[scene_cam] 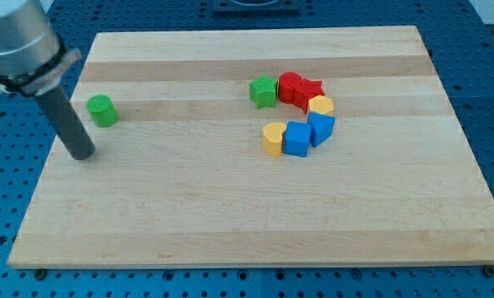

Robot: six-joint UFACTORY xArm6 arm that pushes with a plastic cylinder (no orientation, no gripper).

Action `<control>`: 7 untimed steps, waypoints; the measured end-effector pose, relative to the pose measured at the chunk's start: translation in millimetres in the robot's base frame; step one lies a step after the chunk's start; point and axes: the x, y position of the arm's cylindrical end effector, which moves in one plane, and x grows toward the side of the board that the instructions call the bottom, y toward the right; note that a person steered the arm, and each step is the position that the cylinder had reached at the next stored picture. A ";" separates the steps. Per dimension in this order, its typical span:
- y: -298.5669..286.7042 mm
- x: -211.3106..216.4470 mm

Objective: Push the green circle a bit right

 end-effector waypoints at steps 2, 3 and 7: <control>-44.5 -55.3; -41.5 -74.2; 68.4 -70.5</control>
